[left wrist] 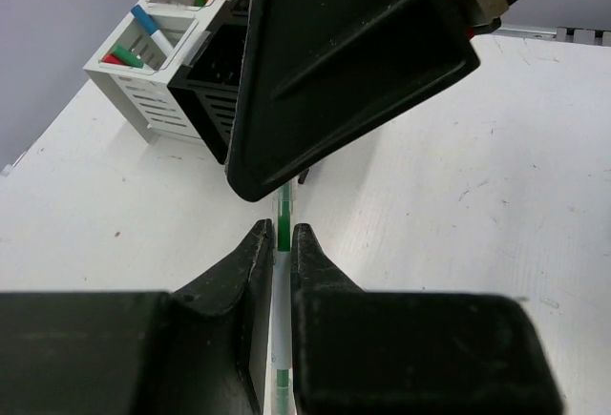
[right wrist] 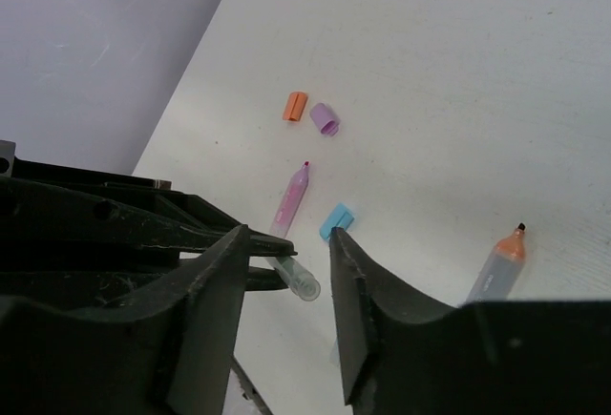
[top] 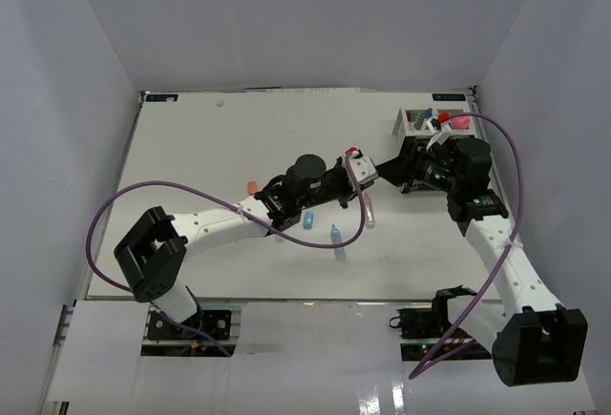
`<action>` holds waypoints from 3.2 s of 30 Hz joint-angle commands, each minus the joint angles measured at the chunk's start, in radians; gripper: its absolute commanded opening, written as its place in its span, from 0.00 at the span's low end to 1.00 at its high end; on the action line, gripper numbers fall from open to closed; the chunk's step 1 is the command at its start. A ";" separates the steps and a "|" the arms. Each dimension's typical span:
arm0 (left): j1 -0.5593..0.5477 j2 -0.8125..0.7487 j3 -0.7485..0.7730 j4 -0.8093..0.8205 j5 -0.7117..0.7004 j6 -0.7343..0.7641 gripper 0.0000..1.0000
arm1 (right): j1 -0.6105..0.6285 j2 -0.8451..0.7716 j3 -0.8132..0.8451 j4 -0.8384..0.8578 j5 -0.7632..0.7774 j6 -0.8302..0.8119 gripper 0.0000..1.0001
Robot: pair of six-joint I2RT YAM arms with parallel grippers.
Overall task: Sort the stationery into containers
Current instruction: Place the pen in the storage box, then pick up the pen from the center of the board.
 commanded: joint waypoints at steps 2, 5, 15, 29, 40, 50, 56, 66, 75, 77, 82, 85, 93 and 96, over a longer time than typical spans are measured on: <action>-0.006 -0.065 -0.008 0.046 0.015 0.010 0.00 | 0.007 0.001 0.035 0.038 -0.024 0.008 0.39; -0.006 -0.070 -0.016 0.060 -0.008 0.010 0.00 | 0.007 0.001 0.037 0.025 -0.025 0.000 0.25; -0.006 -0.068 -0.019 0.043 -0.064 -0.031 0.36 | 0.007 -0.019 0.069 -0.087 0.079 -0.085 0.08; 0.295 -0.191 0.040 -0.380 -0.160 -0.559 0.98 | -0.008 -0.108 0.199 -0.184 0.850 -0.348 0.08; 0.567 -0.410 -0.117 -0.606 -0.250 -0.574 0.98 | -0.059 -0.080 0.123 0.037 1.104 -0.398 0.08; 0.598 -0.450 -0.223 -0.588 -0.293 -0.530 0.98 | -0.109 0.021 0.095 0.118 1.091 -0.371 0.08; 0.598 -0.446 -0.227 -0.594 -0.297 -0.527 0.98 | -0.161 0.099 0.058 0.149 1.047 -0.337 0.08; 0.598 -0.437 -0.223 -0.600 -0.302 -0.534 0.98 | -0.183 0.156 0.123 0.061 0.995 -0.339 0.63; 0.598 -0.421 -0.217 -0.609 -0.285 -0.540 0.98 | -0.148 0.049 0.095 -0.017 0.802 -0.285 0.77; 0.598 -0.417 -0.212 -0.615 -0.290 -0.540 0.98 | -0.122 0.031 0.065 -0.069 0.778 -0.277 0.77; 0.598 -0.404 -0.203 -0.632 -0.299 -0.548 0.98 | 0.113 -0.005 0.011 -0.117 0.830 -0.259 0.79; 0.598 -0.397 -0.200 -0.641 -0.304 -0.554 0.98 | 0.251 0.006 -0.012 -0.132 0.884 -0.236 0.79; 0.598 -0.361 -0.181 -0.678 -0.345 -0.563 0.98 | 0.549 0.099 -0.098 -0.153 0.959 -0.115 0.79; 0.598 -0.361 -0.183 -0.678 -0.353 -0.563 0.98 | 0.648 0.167 -0.101 -0.181 0.992 -0.081 0.79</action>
